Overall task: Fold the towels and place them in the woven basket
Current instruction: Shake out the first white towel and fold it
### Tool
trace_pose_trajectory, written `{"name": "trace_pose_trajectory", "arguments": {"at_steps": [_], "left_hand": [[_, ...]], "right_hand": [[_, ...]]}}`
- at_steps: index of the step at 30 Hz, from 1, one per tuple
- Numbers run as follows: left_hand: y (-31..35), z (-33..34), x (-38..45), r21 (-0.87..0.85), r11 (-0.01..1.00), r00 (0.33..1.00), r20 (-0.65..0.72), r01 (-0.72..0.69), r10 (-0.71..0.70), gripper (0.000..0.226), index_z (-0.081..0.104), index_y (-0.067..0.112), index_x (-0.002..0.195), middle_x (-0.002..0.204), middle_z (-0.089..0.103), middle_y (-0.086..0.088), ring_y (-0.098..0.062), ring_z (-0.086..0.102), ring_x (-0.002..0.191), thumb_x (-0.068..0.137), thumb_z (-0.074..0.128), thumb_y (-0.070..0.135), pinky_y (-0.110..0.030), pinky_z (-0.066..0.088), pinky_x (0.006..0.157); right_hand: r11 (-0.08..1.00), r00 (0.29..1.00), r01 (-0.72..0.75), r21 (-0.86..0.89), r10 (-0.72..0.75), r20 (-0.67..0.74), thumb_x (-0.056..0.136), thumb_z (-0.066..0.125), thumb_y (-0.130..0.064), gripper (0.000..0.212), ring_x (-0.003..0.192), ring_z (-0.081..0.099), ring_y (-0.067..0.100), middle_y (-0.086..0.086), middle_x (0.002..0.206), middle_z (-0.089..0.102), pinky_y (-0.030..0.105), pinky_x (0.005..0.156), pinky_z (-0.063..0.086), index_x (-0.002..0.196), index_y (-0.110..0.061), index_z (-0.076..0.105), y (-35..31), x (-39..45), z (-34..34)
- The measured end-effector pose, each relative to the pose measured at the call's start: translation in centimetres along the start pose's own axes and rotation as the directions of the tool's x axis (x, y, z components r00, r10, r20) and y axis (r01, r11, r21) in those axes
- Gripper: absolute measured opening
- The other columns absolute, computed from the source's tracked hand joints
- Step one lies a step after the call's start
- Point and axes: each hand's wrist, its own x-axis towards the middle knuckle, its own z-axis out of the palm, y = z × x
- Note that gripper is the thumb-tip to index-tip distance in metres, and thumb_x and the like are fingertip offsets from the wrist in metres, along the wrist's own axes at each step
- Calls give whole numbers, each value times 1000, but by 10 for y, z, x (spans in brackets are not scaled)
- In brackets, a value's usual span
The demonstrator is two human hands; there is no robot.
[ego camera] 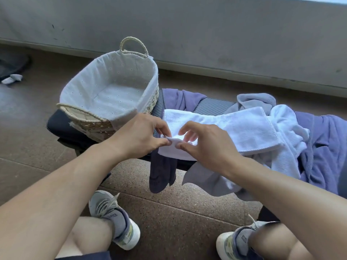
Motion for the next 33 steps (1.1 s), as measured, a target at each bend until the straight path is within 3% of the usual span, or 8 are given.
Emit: {"name": "trace_pose_trajectory", "arguments": {"at_steps": [4, 8, 13, 18, 24, 27, 30, 33], "left_hand": [[2, 0, 1, -35, 999, 996, -83, 19, -22, 10, 70, 29, 82, 77, 68, 17, 8, 61, 74, 86, 79, 29, -17, 41, 67], [4, -2, 6, -128, 991, 975, -212, 44, -70, 9, 67, 27, 86, 80, 68, 16, 8, 62, 79, 90, 75, 27, -18, 43, 69], [13, -9, 15, -173, 982, 933, -334, 81, -136, 10, 67, 21, 85, 80, 67, 13, 0, 62, 76, 88, 76, 21, -14, 43, 67], [14, -16, 22, -177, 977, 913, -367, 123, -181, 13, 64, 22, 83, 82, 69, 7, -9, 65, 81, 89, 75, 20, -17, 43, 68], [17, -24, 22, -92, 983, 920, -346, 161, -183, 15, 64, 22, 82, 81, 69, 8, -7, 63, 79, 87, 76, 14, -12, 39, 65], [17, -25, 21, -108, 977, 920, -331, 186, -212, 13, 68, 23, 84, 81, 69, 9, -8, 64, 76, 87, 76, 14, -22, 43, 66], [17, -23, 19, -175, 955, 913, -294, 241, -284, 13, 72, 24, 85, 73, 70, 6, -6, 64, 53, 89, 73, 12, -25, 49, 56], [19, -20, 19, -227, 929, 903, -255, 291, -345, 10, 74, 16, 87, 66, 68, 0, -7, 61, 38, 92, 70, 9, -17, 47, 40]], "right_hand": [[958, 980, 22, -285, 36, 196, 82, 71, -41, 20, 98, 60, 10, -18, 99, 66, 30, 76, 42, 101, -36, 65, 19, 2, -32], [932, 981, -130, -340, 171, 95, 82, 66, -32, 8, 94, 62, 12, -18, 90, 66, 31, 78, 51, 89, -34, 68, 46, -4, -70], [911, 940, -311, -272, 338, 56, 80, 74, -33, 11, 79, 60, -1, -21, 83, 65, 24, 63, 43, 80, -36, 63, 82, -4, -114], [916, 923, -304, -263, 351, 156, 83, 76, -33, 6, 79, 59, 3, -23, 78, 61, 16, 61, 41, 84, -34, 70, 90, -9, -133], [944, 943, -329, -32, 330, 34, 83, 81, -33, 8, 79, 70, 13, -10, 79, 74, 31, 70, 51, 83, -30, 74, 110, -11, -154], [960, 951, -280, -30, 282, 129, 82, 83, -26, 20, 82, 70, 9, -11, 87, 72, 24, 70, 51, 94, -34, 69, 114, -15, -154], [971, 951, -236, -38, 239, 196, 78, 86, -21, 39, 84, 67, 4, -14, 96, 69, 16, 69, 48, 103, -36, 62, 115, -15, -146], [980, 964, -198, -4, 196, 179, 74, 88, -16, 46, 86, 65, -2, -18, 102, 68, 22, 73, 50, 100, -37, 57, 114, -14, -146]]}}
